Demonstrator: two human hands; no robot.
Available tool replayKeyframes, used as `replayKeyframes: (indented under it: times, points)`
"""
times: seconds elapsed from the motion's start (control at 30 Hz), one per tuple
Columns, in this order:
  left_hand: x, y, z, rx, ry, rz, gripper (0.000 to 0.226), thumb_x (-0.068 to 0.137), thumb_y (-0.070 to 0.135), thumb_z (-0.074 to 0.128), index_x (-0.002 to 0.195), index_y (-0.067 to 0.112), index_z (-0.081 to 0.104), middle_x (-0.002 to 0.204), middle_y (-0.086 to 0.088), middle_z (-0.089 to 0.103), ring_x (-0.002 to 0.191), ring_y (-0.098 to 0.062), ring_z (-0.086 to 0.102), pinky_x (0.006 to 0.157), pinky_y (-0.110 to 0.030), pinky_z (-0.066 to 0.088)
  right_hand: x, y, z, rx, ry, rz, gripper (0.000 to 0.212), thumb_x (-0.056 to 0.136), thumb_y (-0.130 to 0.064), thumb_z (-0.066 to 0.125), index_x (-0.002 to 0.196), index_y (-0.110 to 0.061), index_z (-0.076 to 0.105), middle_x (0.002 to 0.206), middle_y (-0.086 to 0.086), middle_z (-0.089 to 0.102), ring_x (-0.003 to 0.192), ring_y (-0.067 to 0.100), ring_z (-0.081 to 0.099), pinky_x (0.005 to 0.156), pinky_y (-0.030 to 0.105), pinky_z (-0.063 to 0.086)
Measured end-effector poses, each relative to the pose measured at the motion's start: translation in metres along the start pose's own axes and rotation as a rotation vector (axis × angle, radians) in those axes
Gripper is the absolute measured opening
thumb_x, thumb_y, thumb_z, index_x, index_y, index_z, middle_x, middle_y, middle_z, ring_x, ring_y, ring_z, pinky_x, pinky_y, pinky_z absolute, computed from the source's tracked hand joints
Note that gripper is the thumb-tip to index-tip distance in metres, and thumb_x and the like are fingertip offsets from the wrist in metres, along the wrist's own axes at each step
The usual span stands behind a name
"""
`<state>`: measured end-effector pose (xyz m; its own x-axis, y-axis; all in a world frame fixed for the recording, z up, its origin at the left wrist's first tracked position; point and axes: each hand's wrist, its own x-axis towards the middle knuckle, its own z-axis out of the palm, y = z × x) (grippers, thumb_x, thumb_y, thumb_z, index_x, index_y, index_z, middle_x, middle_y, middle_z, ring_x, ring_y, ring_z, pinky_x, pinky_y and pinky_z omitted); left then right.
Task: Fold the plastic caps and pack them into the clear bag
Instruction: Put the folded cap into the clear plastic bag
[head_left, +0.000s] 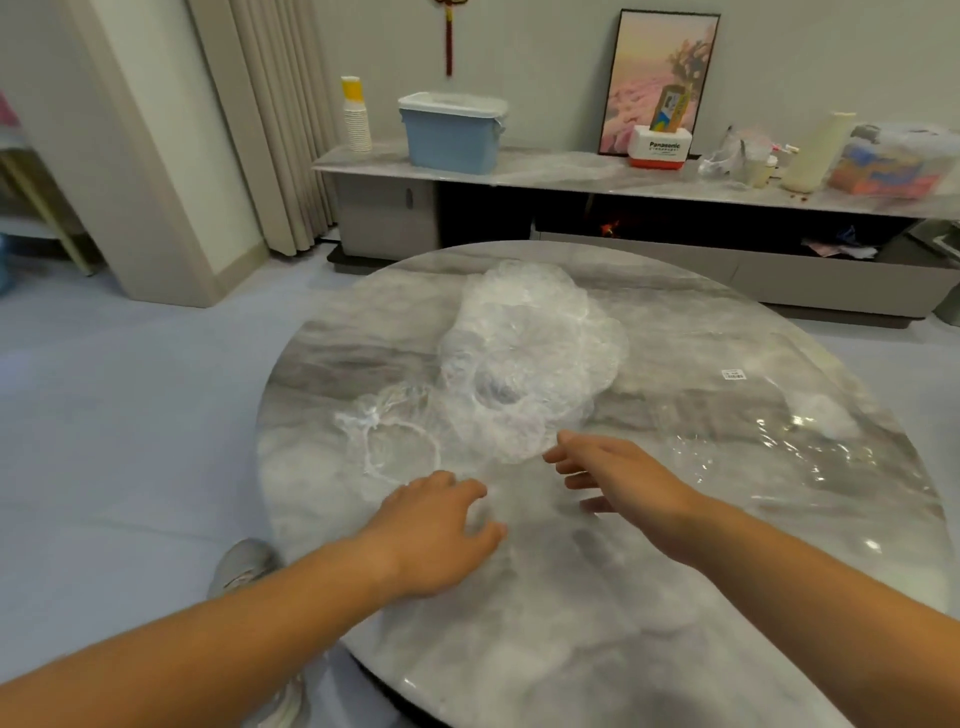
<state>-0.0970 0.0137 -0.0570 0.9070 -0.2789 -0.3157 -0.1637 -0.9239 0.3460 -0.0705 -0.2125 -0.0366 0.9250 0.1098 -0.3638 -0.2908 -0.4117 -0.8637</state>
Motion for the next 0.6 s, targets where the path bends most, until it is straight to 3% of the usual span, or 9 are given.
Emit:
replayKeyframes:
  times: [0.17,0.33,0.4,0.5,0.6]
  points:
    - [-0.046,0.022,0.02,0.067,-0.081,0.129,0.059,0.097,0.064,0.039,0.145,0.03,0.041,0.139,0.003,0.042,0.133,-0.02,0.038,0.112,-0.034,0.03,-0.017,0.007,0.008,-0.005,-0.057,0.024,0.041,0.097,-0.062,0.048,0.104,-0.033,0.077,0.118,-0.004,0.068,0.111,0.015,0.065,0.101,0.04,0.053]
    - [-0.077,0.048,0.028,0.018,-0.226,0.375,0.062,0.099,0.058,0.044,0.153,0.032,0.029,0.161,0.005,0.02,0.149,-0.013,0.016,0.121,-0.034,0.016,-0.043,0.019,0.002,-0.067,-0.1,0.075,0.04,0.097,-0.058,0.05,0.103,-0.031,0.079,0.115,-0.008,0.07,0.108,0.012,0.064,0.089,0.028,0.051]
    - [-0.078,0.049,0.03,-0.03,-0.241,0.464,0.063,0.099,0.055,0.046,0.156,0.035,0.025,0.166,0.008,0.012,0.151,-0.007,0.008,0.121,-0.026,0.011,-0.051,0.026,-0.003,-0.129,-0.093,0.087,0.04,0.098,-0.056,0.051,0.1,-0.027,0.079,0.108,-0.011,0.074,0.103,0.008,0.066,0.082,0.022,0.045]
    - [-0.068,0.044,0.03,-0.151,-0.02,0.471,0.049,0.1,0.049,0.049,0.146,0.032,0.043,0.157,0.011,0.03,0.145,-0.007,0.023,0.117,-0.019,0.02,-0.061,0.039,-0.014,-0.178,-0.017,0.11,0.042,0.1,-0.051,0.053,0.09,-0.021,0.081,0.096,-0.009,0.077,0.091,0.007,0.068,0.076,0.021,0.044]
    - [-0.045,0.033,0.024,-0.267,0.235,0.189,0.036,0.097,0.042,0.055,0.128,0.024,0.052,0.132,0.006,0.048,0.126,-0.013,0.044,0.104,-0.024,0.036,-0.068,0.051,-0.027,-0.166,0.044,0.127,0.042,0.1,-0.049,0.055,0.086,-0.019,0.081,0.088,-0.004,0.077,0.074,0.008,0.065,0.072,0.022,0.045]
